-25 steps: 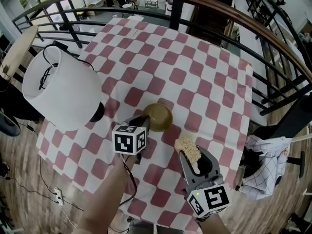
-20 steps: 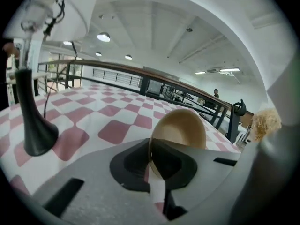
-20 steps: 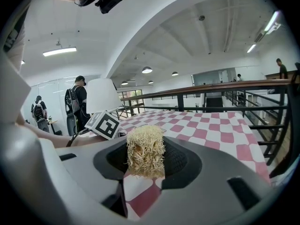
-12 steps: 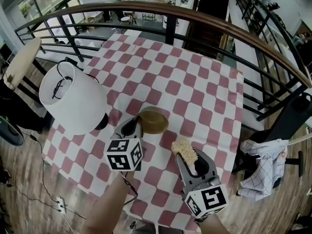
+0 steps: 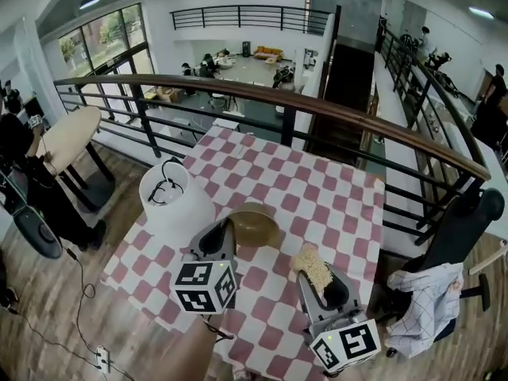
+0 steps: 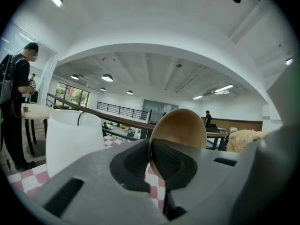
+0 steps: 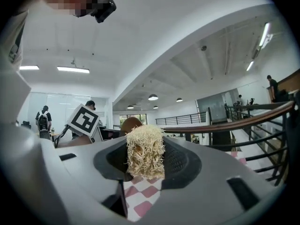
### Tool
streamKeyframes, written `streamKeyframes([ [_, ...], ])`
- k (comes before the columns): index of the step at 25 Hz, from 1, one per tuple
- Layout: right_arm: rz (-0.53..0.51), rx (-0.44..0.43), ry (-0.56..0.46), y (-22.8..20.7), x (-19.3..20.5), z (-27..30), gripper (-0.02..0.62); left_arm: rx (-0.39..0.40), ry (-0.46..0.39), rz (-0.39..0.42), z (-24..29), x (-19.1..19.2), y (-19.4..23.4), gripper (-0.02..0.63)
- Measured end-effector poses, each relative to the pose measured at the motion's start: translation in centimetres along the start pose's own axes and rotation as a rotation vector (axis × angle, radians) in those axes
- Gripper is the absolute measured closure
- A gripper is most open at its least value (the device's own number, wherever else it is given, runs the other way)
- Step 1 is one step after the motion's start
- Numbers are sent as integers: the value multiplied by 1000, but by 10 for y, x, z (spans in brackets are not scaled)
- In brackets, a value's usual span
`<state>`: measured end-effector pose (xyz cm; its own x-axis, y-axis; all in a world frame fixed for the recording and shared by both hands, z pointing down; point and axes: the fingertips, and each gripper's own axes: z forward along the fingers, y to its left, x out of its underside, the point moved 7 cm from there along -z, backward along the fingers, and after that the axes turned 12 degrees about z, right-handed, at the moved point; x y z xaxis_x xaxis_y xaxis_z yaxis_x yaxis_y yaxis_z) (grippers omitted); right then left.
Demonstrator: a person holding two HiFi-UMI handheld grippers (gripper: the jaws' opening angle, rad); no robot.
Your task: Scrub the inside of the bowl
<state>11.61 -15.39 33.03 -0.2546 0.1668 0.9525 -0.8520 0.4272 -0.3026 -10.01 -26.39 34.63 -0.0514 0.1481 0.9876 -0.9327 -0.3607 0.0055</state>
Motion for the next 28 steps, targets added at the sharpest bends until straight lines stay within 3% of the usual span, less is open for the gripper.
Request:
streamKeyframes([
  [3, -43, -56, -66, 32, -31, -19, 431, -14, -56, -45, -37, -33, 3, 586],
  [7, -84, -132, -117, 75, -64, -52, 431, -10, -92, -40, -90, -63, -11, 586],
  [15, -101, -255, -92, 131, -74, -103, 431, 18, -192, -31, -179, -79, -58, 586],
  [22, -293, -227, 40, 152, -41, -124, 433, -8, -202, 0, -208, -59, -96, 586],
  [28, -454, -211, -19, 159, -44, -110, 434, -11, -187, 101, -213, -53, -108, 586],
])
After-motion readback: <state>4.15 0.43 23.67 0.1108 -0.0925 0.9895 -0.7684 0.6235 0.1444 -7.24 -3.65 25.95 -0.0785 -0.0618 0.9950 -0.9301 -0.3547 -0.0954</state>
